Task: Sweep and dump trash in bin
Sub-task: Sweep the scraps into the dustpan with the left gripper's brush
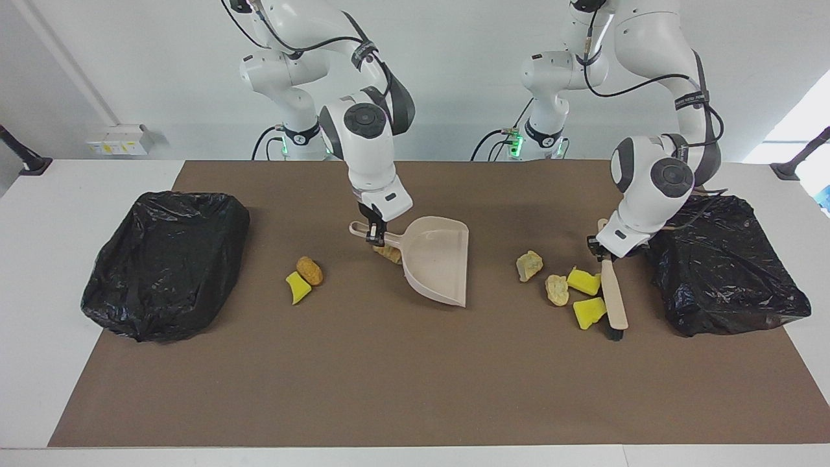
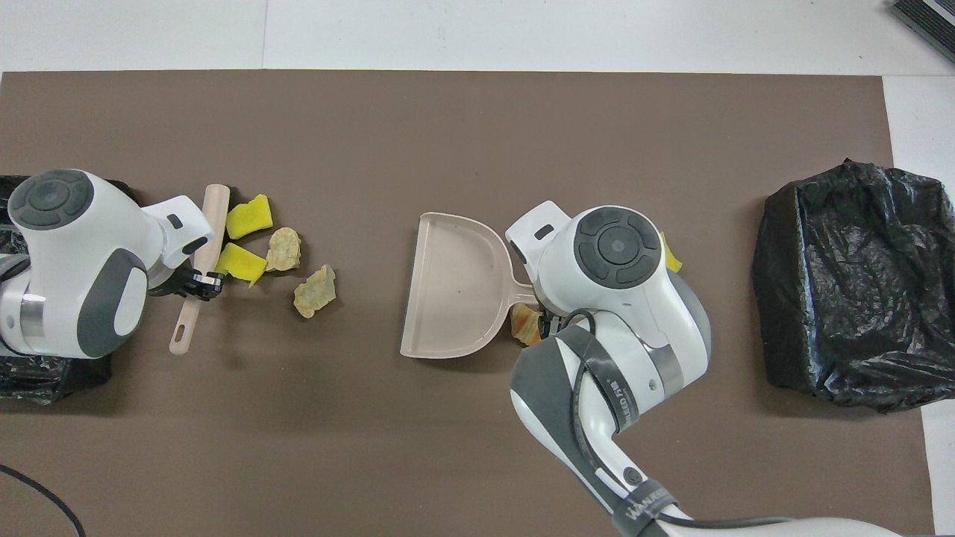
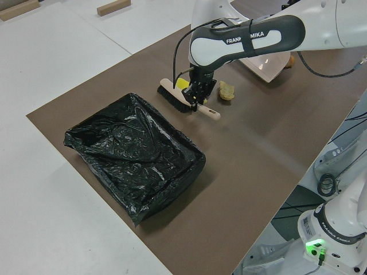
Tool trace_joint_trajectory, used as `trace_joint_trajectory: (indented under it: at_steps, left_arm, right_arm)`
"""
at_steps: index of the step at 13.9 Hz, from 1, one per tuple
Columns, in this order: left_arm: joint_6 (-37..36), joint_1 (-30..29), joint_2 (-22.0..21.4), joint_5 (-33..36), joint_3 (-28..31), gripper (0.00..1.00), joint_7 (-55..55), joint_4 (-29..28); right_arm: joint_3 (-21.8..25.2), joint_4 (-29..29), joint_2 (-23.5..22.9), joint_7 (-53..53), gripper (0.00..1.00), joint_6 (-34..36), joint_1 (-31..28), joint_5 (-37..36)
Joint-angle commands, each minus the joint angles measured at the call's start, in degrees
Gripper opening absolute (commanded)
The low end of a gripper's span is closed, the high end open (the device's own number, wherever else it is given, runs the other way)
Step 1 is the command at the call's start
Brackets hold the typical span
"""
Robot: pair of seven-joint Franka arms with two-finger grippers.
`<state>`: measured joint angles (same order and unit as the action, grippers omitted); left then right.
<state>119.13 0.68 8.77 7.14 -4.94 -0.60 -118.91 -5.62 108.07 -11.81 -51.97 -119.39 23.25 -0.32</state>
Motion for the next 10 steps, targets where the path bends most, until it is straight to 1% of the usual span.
trace_joint_trajectory:
  at_steps: [1, 4, 6, 10]
  left_arm:
    - [-2.23, 5.28, -3.40, -3.35, 0.63, 0.00, 3.83, -4.31]
    - [-2.24, 8.28, -3.49, -4.94, 0.63, 0.00, 6.91, -4.31]
    - [-2.15, 9.69, -3.49, -6.96, 0.63, 0.00, 7.28, -4.31]
    - [-2.24, 13.64, -3.93, -8.37, 0.54, 0.00, 9.11, -4.22]
  right_arm:
    - [-0.18, 2.14, -0.49, 0.81, 0.00, -2.42, -0.40, 1.29]
    - [-0.09, 4.95, 0.04, -2.59, 0.00, -3.04, -1.97, 1.20]
    - [-0.09, 5.13, 0.04, -3.31, 0.00, -2.60, -2.77, 1.03]
    - [0.00, 5.13, 0.13, -2.79, 0.00, -2.60, -2.42, 0.76]
